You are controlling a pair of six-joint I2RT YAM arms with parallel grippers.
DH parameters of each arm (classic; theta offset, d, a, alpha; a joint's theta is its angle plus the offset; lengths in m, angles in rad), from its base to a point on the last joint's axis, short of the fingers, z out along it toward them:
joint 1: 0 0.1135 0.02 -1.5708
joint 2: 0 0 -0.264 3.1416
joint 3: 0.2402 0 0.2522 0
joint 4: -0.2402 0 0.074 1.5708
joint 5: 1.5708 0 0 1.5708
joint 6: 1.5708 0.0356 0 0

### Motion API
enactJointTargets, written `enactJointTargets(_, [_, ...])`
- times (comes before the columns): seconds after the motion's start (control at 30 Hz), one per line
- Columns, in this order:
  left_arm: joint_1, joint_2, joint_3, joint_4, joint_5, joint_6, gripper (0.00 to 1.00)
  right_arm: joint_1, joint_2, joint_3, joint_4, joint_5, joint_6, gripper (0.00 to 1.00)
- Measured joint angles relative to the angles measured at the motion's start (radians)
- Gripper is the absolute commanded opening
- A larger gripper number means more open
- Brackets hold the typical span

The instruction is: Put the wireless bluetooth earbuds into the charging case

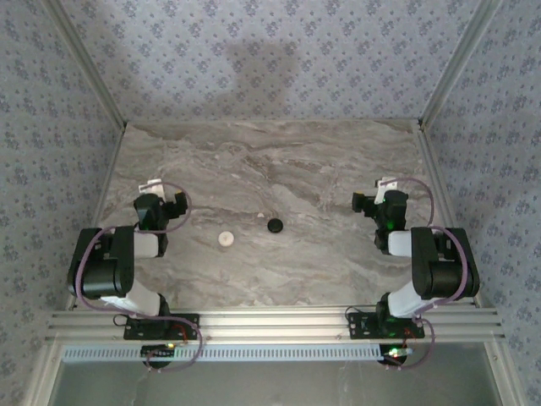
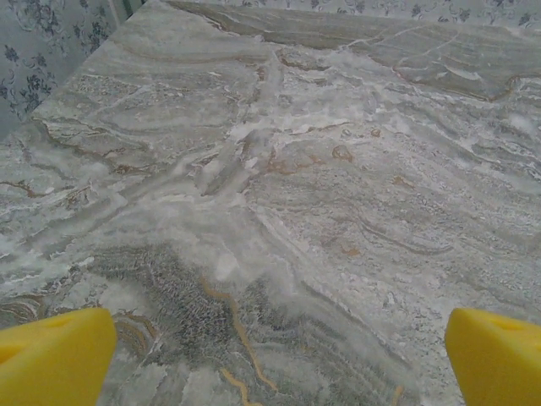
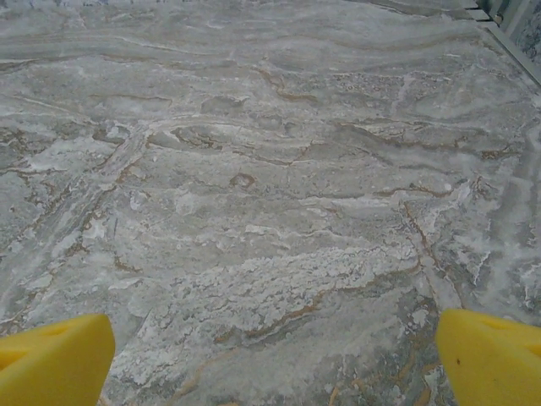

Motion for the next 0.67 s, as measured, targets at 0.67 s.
enactJointTargets(0.67, [-0.023,0.000,0.009,-0.011,0.000,0.034,0.99,-0.004,0.000,0.000,0.016,-0.010,0.000,1.00])
